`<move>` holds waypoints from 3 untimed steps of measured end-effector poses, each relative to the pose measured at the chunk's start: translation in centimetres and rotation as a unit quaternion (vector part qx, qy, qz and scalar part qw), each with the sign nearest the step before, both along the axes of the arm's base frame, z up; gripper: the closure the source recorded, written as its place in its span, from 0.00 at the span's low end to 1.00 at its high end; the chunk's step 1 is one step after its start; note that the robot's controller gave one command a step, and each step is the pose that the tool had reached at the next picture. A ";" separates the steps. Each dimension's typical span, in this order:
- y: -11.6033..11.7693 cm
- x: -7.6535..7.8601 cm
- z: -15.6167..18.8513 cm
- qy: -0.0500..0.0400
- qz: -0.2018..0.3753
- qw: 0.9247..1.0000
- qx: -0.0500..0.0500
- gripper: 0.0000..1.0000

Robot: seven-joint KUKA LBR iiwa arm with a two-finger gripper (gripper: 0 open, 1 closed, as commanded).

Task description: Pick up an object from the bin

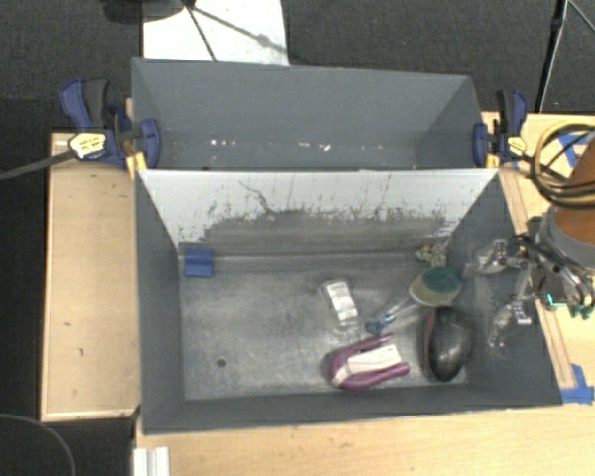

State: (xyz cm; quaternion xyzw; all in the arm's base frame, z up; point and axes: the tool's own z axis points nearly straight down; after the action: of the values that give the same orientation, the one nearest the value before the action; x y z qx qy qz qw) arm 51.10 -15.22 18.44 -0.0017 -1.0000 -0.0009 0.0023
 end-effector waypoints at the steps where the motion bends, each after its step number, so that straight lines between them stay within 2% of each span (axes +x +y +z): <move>1: 6.2 2.7 -10.9 -0.017 0.071 0.997 -0.001 0.00; 2: 5.9 2.7 -10.7 -0.018 0.071 0.997 -0.003 1.00; 3: 5.9 2.1 -11.1 -0.009 0.073 0.997 -0.001 0.00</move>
Offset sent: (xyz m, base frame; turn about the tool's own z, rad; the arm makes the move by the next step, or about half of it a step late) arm 0.0181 0.0582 -0.1132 -0.1369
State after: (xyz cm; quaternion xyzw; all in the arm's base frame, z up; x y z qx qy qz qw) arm 53.24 -9.33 7.38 0.0711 -0.9974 0.0008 -0.0065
